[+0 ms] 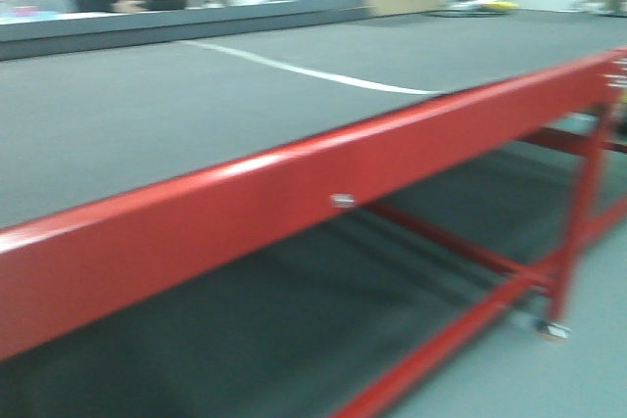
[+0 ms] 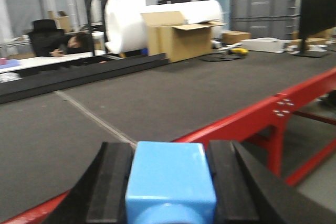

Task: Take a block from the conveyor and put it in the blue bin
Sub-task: 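Drive the base along the red conveyor frame holding both blocks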

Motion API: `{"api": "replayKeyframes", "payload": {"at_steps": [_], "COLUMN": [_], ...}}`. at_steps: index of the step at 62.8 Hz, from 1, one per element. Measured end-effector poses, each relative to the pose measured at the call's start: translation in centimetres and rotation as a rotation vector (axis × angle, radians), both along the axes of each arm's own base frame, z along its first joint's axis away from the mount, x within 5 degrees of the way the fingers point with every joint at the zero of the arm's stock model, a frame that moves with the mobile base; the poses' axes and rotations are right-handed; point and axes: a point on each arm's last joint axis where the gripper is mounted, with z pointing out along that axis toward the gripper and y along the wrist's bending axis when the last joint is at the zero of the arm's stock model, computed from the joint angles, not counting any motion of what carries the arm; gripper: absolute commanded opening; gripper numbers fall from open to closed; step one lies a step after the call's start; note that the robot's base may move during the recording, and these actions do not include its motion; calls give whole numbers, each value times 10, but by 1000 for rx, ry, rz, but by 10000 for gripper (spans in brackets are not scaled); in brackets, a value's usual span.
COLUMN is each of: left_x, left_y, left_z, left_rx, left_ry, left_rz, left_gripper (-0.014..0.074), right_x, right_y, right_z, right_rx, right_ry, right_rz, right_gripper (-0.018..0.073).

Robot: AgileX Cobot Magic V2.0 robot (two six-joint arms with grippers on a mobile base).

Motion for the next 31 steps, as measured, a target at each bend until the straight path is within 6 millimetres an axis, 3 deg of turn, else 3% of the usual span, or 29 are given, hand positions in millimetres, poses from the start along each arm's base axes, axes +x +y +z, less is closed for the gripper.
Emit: {"api": "replayKeyframes", "payload": {"at_steps": [31], "left_x": [0], "left_y": [0], "left_z": [0], "left_rx": [0], "left_ry": [-2], "left_rz": [0], "left_gripper": [-111], "right_x": [0], "right_y": [0], "right_z": [0], "right_rx": [-2], "right_ry": [0], "right_rz": [0], "right_gripper": [-154]}}
